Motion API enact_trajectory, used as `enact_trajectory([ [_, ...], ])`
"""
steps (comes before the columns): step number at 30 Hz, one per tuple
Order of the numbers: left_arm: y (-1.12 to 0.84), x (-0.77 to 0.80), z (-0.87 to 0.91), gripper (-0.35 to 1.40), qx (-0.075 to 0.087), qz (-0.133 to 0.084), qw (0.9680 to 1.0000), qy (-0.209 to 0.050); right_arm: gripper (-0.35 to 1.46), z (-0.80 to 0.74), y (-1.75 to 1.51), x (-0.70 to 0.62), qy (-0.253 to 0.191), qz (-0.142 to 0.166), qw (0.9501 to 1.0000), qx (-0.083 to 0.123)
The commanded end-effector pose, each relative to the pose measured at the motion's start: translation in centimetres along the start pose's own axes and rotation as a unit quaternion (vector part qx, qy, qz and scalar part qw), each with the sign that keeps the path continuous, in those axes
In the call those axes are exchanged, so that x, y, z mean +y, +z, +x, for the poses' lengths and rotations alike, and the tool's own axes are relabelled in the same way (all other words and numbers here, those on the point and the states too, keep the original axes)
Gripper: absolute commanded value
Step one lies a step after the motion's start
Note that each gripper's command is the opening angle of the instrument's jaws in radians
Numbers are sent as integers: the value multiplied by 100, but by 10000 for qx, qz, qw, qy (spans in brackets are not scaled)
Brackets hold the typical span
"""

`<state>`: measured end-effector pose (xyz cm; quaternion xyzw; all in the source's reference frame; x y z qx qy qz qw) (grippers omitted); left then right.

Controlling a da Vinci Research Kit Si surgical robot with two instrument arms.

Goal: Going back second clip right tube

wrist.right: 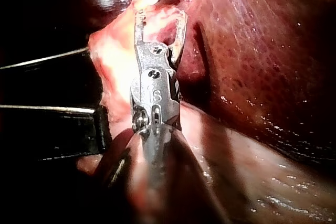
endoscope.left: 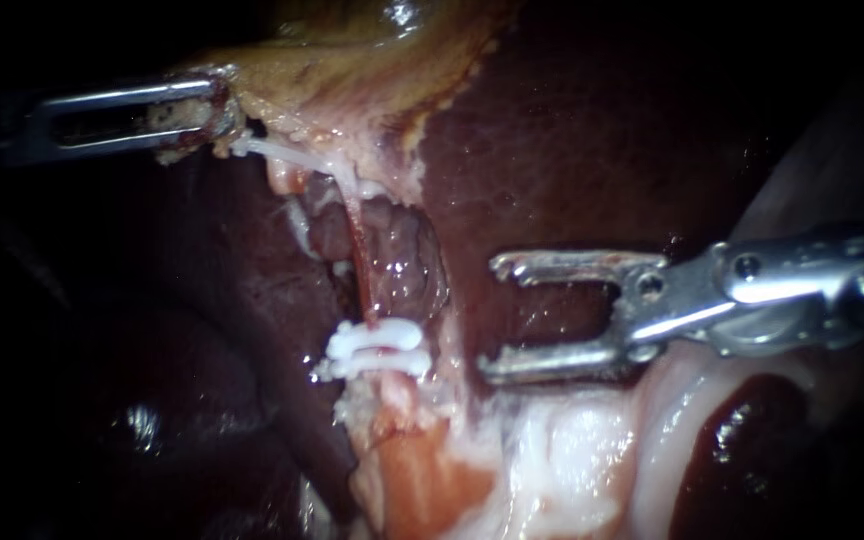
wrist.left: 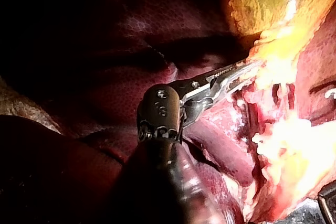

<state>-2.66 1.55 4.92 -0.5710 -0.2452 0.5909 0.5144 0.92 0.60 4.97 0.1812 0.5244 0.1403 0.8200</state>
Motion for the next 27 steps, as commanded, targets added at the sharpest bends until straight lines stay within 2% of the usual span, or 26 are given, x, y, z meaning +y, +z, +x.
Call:
enact_trajectory([
  [1, 1, 0, -1, -35, 2, 3, 10000, 3, 50, -2, -2, 1, -10, 29, 10000, -2],
  [6, 8, 0, -10, -35, 0, 46, 10000, 31, 50, -10, -8, 5, -52, 87, 9999, -1],
  [12, 37, -4, -31, -35, -106, 30, 9999, 95, 50, -13, -11, 9, -82, 241, 9997, 3],
  [16, 55, -13, -44, -35, -153, 47, 9998, 135, 50, -14, -10, 11, -83, 351, 9993, 6],
  [20, 61, -20, -49, -35, -191, 60, 9997, 156, 50, -15, -10, 12, -112, 369, 9993, 7],
  [27, 61, -21, -49, -35, -199, 47, 9997, 156, 50, -14, -11, 12, -110, 387, 9992, 8],
])
